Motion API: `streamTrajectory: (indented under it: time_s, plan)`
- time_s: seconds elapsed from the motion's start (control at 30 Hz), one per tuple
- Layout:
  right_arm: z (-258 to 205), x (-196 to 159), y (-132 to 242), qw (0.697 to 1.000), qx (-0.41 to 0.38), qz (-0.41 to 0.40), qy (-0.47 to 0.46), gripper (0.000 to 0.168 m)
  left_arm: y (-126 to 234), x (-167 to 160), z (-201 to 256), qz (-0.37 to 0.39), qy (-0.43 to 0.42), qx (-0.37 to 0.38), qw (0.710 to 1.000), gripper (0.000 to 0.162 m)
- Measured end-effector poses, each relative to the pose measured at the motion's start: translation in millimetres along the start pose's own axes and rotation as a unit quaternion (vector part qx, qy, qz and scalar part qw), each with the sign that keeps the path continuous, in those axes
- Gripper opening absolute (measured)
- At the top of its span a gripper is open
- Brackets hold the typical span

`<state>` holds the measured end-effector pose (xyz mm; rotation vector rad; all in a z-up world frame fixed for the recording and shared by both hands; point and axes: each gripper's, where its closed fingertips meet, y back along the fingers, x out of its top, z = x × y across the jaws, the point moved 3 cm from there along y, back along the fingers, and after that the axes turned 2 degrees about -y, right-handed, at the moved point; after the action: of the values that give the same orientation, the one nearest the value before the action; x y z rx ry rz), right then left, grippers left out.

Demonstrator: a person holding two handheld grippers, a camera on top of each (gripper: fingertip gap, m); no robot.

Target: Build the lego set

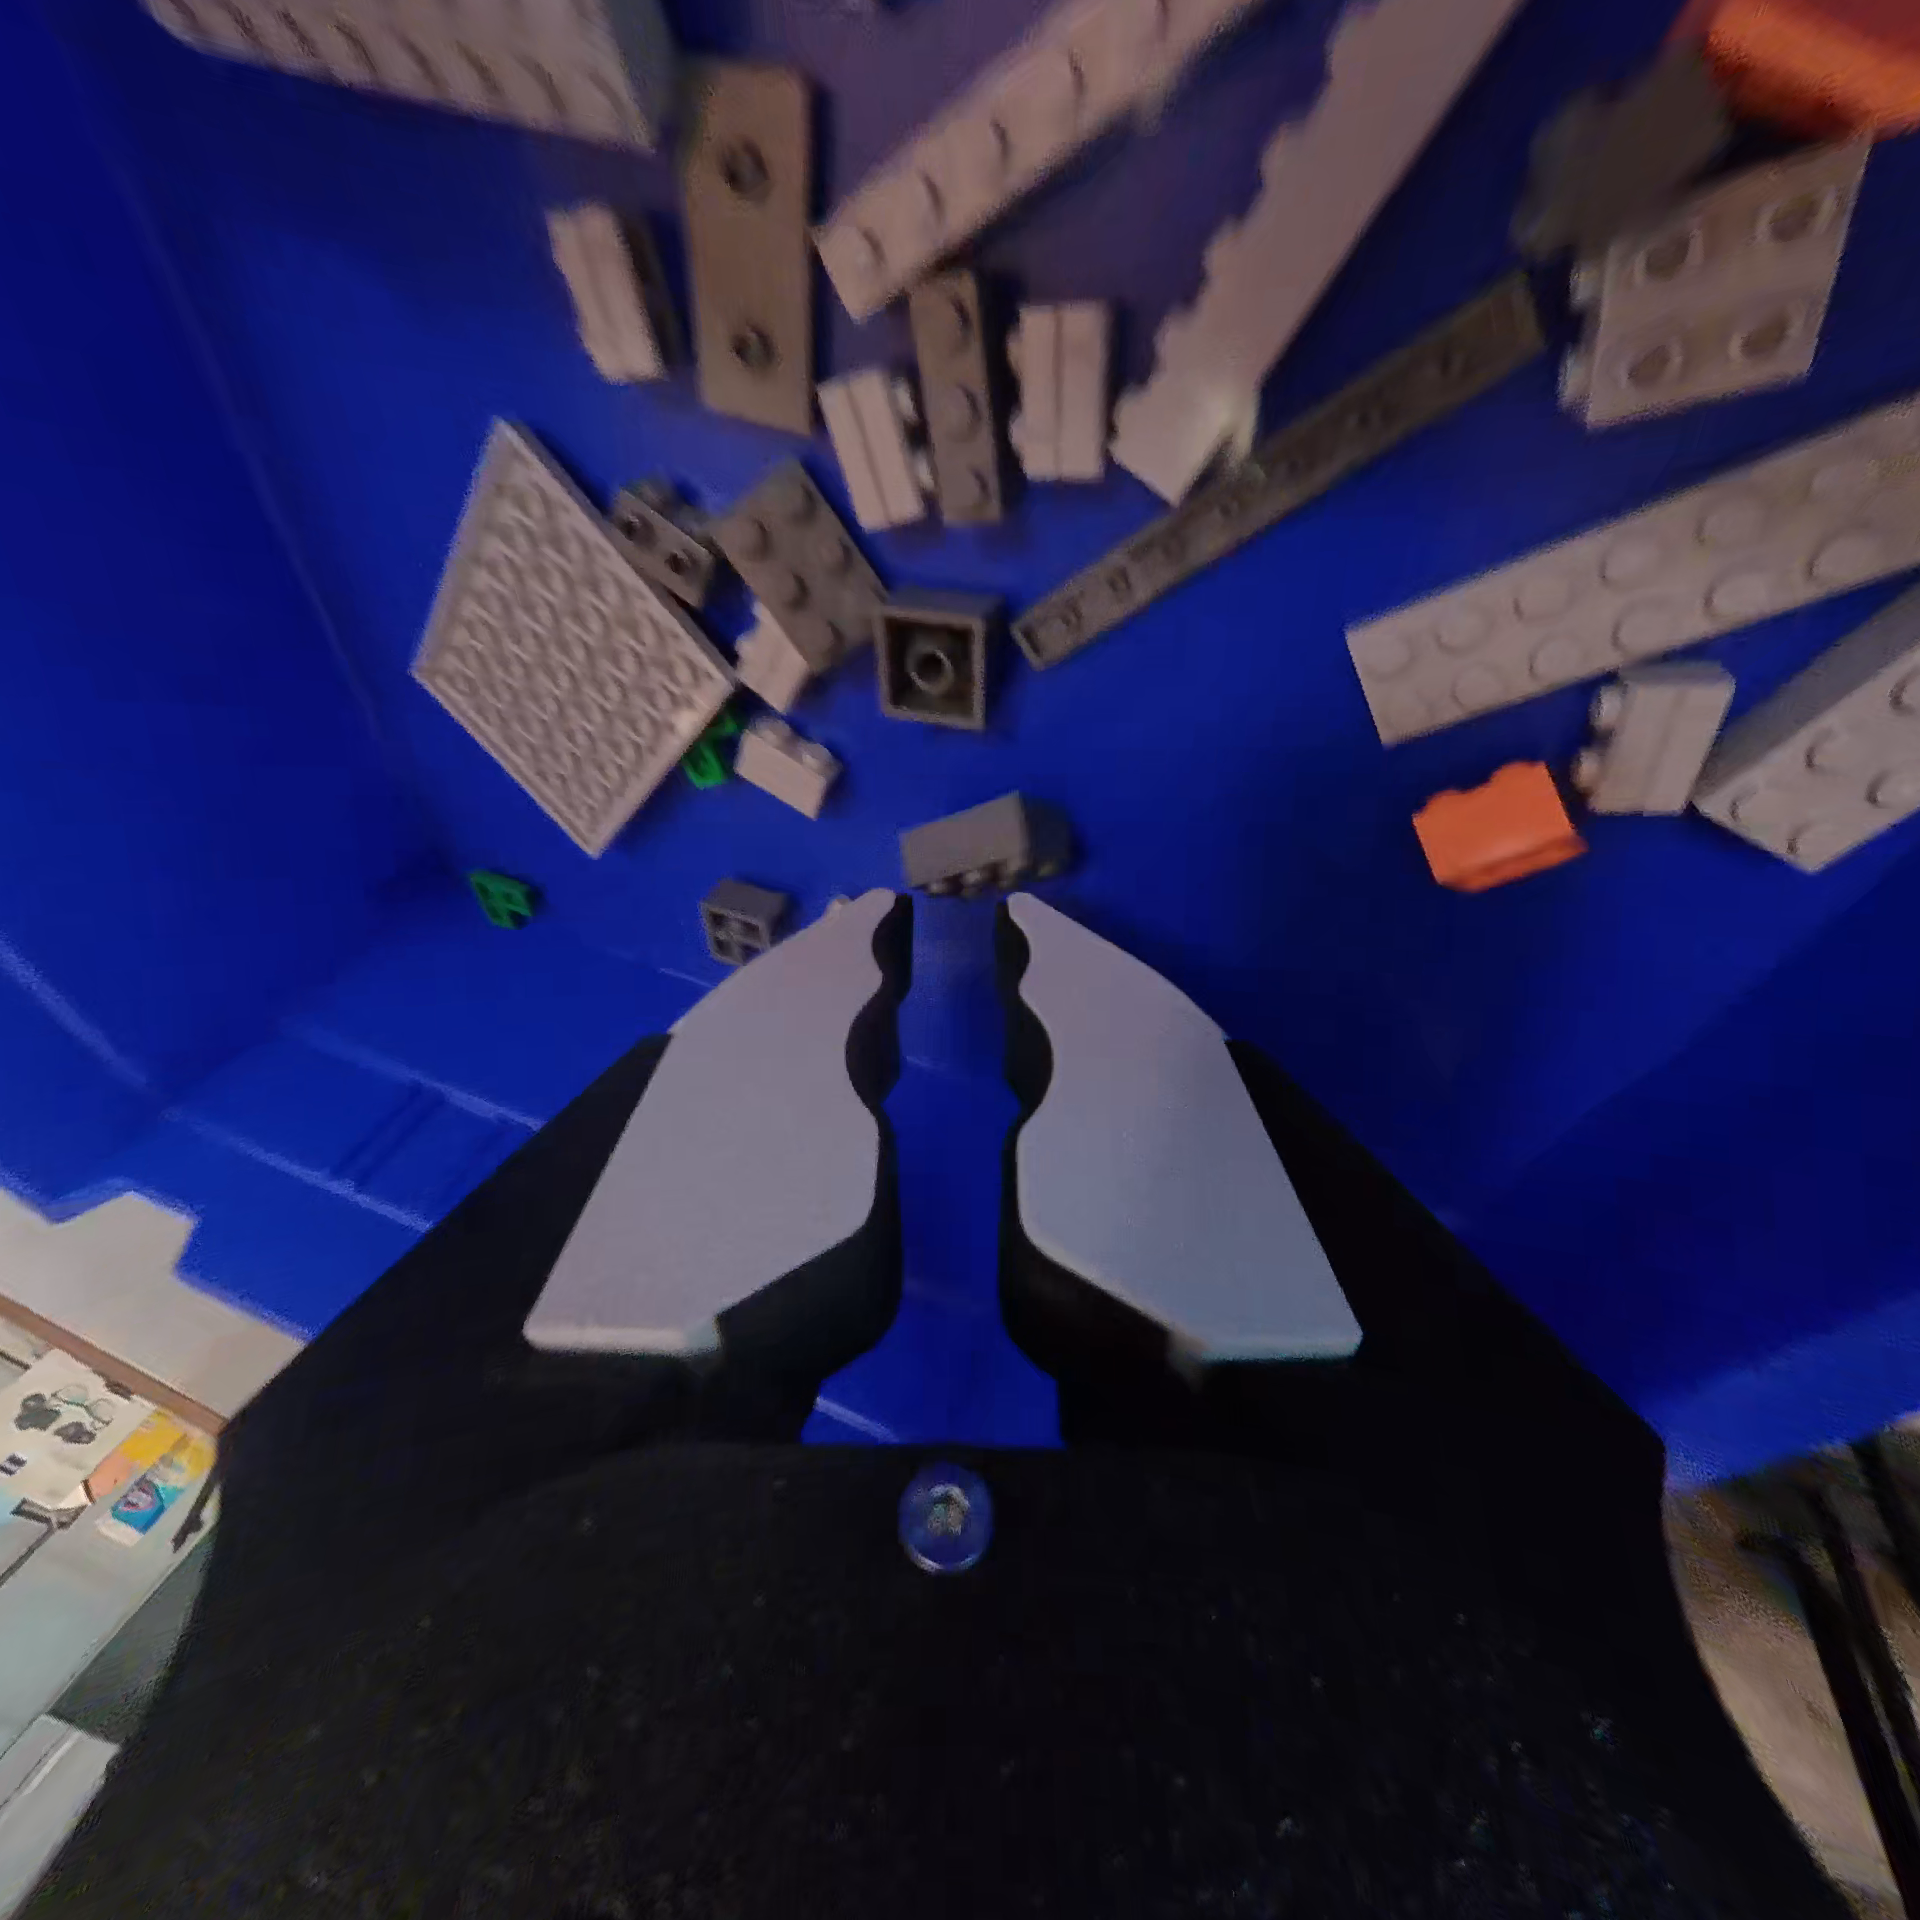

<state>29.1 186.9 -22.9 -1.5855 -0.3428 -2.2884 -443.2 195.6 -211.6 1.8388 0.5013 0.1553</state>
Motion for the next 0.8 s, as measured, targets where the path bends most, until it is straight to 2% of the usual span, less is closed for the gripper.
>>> streamTrajectory:
  time_s: [0.17,0.43,0.6,0.8]
  plan:
    - [-5,-2,-2,1.000,0.006,-0.005,0.004,0.000,8,22,-12,0.086,0.036,0.032,0.995,0.014]
    - [-8,-6,-5,1.000,0.013,-0.010,0.004,0.000,25,20,-30,0.153,0.080,0.054,0.984,0.012]
    - [-14,-8,-7,1.000,0.022,-0.015,0.003,0.000,31,12,-45,0.209,0.151,0.017,0.966,0.017]
    - [-19,-12,-10,0.999,0.028,-0.023,0.009,0.000,19,-4,-54,0.194,0.185,-0.032,0.963,0.029]
